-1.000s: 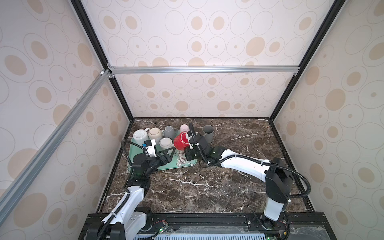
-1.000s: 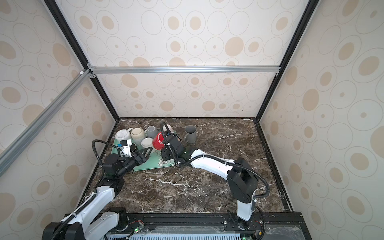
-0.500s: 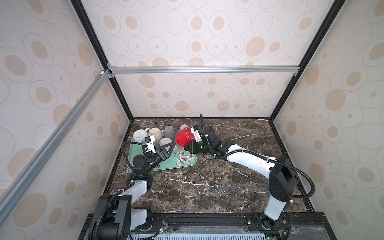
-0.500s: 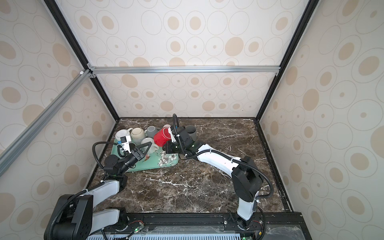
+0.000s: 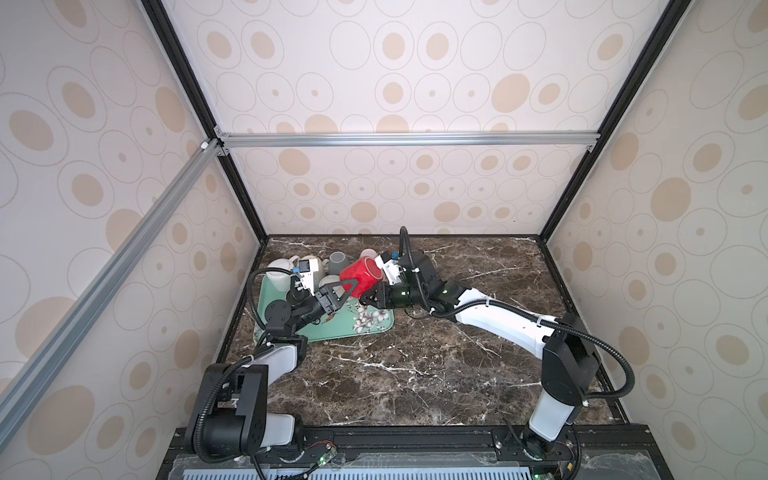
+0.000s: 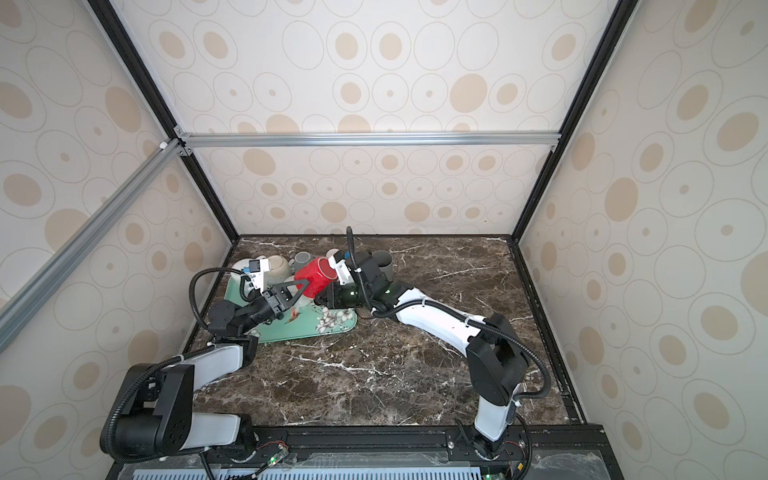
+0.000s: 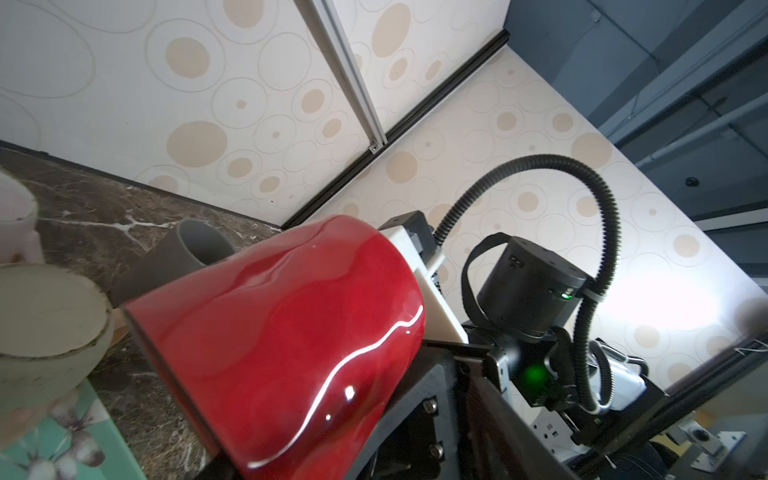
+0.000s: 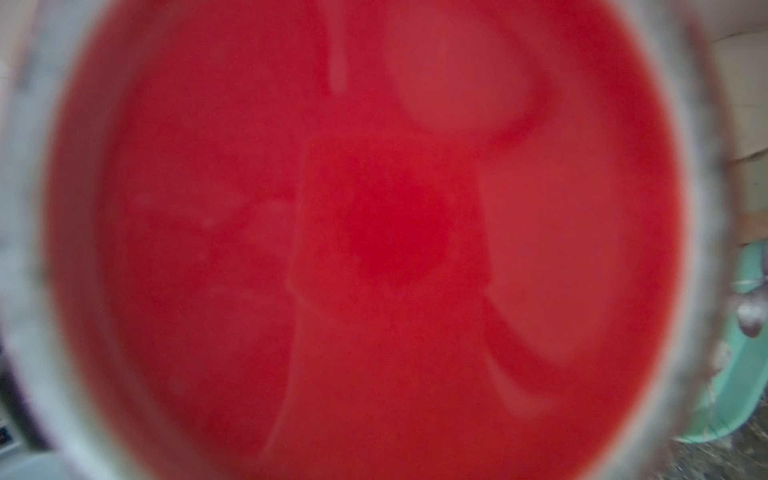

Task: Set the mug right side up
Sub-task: 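Close the left gripper on the red mug's body while the right gripper opens, then carry the red mug past the tray with the left gripper while the right arm withdraws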

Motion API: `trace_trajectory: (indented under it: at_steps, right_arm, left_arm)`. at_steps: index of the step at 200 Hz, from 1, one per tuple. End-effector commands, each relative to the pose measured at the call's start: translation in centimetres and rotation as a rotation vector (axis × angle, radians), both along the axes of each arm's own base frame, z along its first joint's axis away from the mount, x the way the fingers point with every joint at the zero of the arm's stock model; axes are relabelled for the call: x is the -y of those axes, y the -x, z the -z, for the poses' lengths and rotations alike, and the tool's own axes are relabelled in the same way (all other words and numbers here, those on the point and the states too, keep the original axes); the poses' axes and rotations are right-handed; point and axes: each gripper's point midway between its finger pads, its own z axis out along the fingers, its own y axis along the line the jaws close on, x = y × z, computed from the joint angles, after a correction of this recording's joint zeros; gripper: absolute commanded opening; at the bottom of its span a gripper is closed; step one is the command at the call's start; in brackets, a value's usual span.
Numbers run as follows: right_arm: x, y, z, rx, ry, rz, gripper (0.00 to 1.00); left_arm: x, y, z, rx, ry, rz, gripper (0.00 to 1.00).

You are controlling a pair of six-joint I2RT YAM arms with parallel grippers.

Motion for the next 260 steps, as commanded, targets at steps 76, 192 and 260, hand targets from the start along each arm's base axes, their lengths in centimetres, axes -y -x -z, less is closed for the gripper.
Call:
trace_trajectory:
  at_steps: [76, 192, 260]
  right_arm:
    - [1.5, 0.3, -2.2, -0.003, -0.118, -0.041, 0.08]
    - [14.8, 1.0, -0.7, 0.255, 0.351, 0.261, 0.47]
    - [26.7, 5.8, 1.3, 0.294, 0.644, 0.437, 0.50]
  left_arm:
    - [1.1, 3.1, -6.8, 0.197, 0.083, 0.156, 0.00]
    - [3.8, -4.7, -4.2, 0.169, -0.368, -0.135, 0.00]
    - [13.5, -7.7, -6.0, 0.236, -0.351, -0.061, 0.00]
